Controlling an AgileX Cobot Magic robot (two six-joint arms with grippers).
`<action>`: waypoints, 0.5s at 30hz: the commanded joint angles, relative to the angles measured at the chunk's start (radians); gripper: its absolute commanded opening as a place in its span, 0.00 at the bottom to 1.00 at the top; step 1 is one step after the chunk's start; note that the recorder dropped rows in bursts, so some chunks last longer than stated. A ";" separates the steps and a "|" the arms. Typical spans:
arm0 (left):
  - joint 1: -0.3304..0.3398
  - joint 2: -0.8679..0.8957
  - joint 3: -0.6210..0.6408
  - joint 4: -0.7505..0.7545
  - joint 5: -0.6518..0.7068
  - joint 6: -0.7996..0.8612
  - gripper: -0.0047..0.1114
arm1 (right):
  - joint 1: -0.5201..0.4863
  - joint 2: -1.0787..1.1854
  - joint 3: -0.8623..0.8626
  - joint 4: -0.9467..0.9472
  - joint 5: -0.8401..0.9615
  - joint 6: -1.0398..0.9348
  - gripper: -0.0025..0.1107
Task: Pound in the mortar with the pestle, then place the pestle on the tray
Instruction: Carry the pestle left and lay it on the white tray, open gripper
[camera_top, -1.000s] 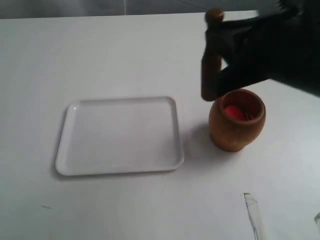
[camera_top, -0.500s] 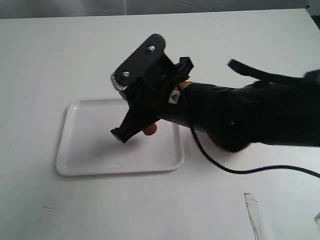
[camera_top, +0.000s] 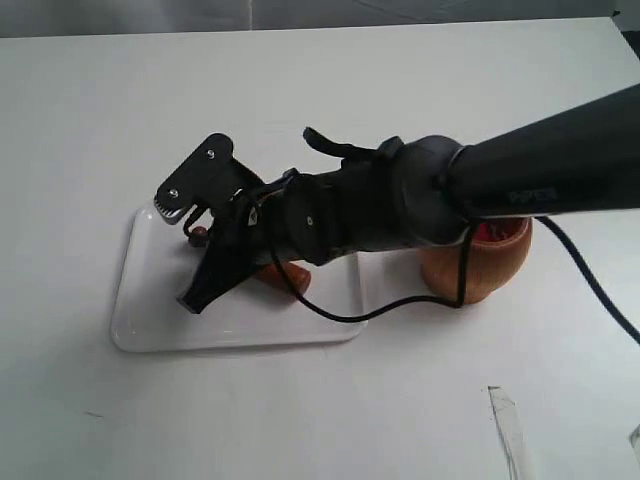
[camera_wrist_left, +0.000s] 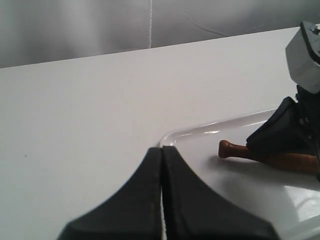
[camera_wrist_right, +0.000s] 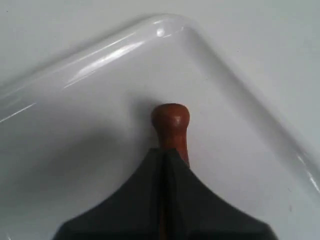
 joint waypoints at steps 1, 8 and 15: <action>-0.008 -0.001 0.001 -0.007 -0.003 -0.008 0.04 | 0.004 -0.002 -0.061 0.005 0.060 0.003 0.02; -0.008 -0.001 0.001 -0.007 -0.003 -0.008 0.04 | 0.004 -0.177 -0.077 0.003 0.072 -0.022 0.02; -0.008 -0.001 0.001 -0.007 -0.003 -0.008 0.04 | 0.063 -0.519 0.069 -0.081 -0.077 -0.033 0.02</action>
